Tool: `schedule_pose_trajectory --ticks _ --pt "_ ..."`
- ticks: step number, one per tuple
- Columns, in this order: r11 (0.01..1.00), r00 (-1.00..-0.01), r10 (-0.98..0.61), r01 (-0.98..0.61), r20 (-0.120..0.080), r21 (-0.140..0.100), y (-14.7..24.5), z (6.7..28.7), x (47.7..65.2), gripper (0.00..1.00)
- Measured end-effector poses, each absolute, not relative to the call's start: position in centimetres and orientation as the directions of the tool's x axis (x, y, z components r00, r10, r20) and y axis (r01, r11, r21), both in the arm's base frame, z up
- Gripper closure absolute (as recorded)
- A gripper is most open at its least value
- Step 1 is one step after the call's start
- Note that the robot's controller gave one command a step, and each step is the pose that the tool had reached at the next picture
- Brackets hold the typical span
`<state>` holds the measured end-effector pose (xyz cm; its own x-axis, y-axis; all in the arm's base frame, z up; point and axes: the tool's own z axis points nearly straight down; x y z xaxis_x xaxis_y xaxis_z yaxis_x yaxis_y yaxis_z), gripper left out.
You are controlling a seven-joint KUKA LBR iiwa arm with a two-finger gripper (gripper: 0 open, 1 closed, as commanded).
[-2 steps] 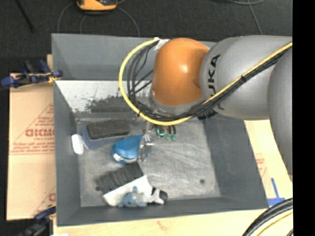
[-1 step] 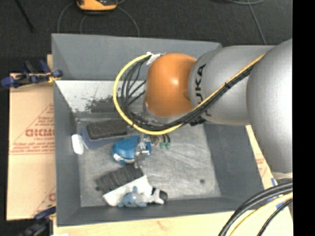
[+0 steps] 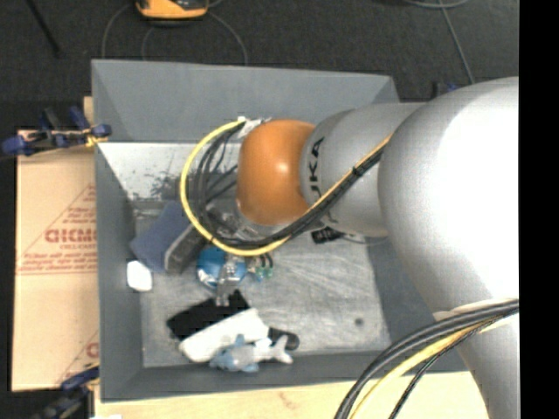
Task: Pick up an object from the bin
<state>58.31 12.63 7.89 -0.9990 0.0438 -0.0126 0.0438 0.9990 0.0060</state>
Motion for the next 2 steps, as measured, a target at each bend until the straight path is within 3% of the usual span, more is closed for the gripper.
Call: schedule_pose_trajectory --ticks 1,2 --pt "0.999 -0.999 0.044 0.044 -0.013 0.006 12.6 7.9 58.3 1.0" --pt "0.999 -0.999 0.043 0.043 0.007 0.0 11.0 11.0 58.2 1.0"
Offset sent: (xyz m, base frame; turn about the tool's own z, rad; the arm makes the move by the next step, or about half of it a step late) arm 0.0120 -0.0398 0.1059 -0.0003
